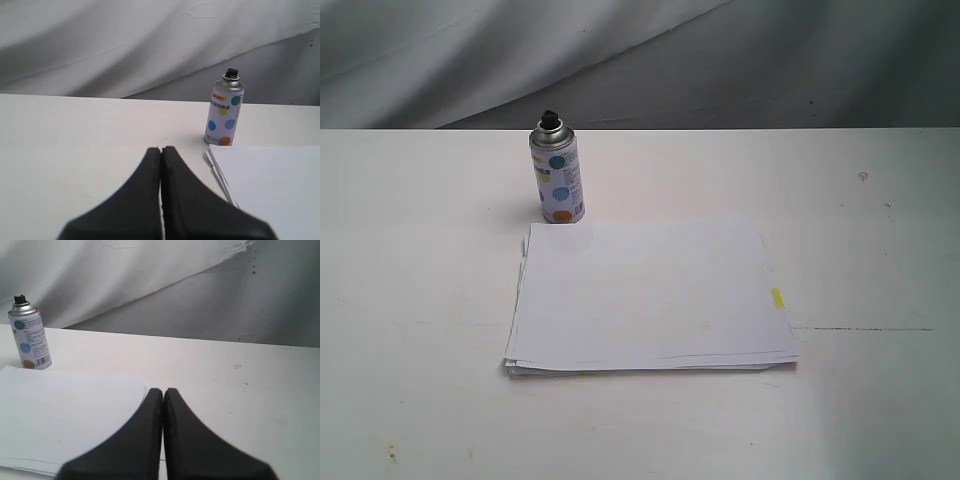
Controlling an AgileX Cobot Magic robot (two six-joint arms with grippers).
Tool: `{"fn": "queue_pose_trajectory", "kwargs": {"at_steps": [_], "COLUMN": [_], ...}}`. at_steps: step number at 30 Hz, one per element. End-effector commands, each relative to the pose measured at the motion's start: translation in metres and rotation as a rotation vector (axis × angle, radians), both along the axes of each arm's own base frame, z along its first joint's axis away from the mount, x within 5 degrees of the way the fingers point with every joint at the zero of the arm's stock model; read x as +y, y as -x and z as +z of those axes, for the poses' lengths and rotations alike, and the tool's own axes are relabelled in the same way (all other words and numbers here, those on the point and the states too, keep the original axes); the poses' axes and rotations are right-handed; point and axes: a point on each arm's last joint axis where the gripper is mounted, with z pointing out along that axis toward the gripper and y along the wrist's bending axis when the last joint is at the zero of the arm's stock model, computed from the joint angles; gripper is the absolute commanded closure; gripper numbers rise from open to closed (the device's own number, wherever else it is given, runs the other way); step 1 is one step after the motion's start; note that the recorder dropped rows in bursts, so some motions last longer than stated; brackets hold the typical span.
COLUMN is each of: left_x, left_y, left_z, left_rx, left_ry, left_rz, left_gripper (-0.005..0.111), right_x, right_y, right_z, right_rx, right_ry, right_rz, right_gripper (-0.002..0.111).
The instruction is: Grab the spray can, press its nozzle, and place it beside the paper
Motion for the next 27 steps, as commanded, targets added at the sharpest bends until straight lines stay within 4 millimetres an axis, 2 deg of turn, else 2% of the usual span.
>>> {"fn": "queue_pose_trajectory", "kwargs": {"at_steps": [1, 17, 20, 22, 27], "left_x": [0.0, 0.0, 0.0, 0.0, -0.001], "left_y": [0.0, 0.0, -0.001, -0.001, 0.0], "left_z": [-0.001, -0.001, 0.008, 0.013, 0.02], "left_rx": [-0.002, -0.009, -0.104, -0.159, -0.203], "left_ry": [0.0, -0.024, -0.015, 0.027, 0.26], "left_rz": [0.0, 0.002, -0.002, -0.004, -0.005], "left_gripper": [0.107, 0.107, 0.107, 0.107, 0.107], "right_x": [0.0, 0.0, 0.0, 0.0, 0.0], "right_y": [0.0, 0.0, 0.0, 0.0, 0.0], "right_z": [-0.001, -0.001, -0.001, -0.001, -0.001], "right_rx": [0.0, 0.0, 0.0, 0.0, 0.0], "right_ry": [-0.005, -0.005, -0.005, -0.005, -0.005], "right_rz": [-0.001, -0.001, -0.001, -0.001, -0.001], "right_gripper": [0.108, 0.108, 0.108, 0.108, 0.108]}}
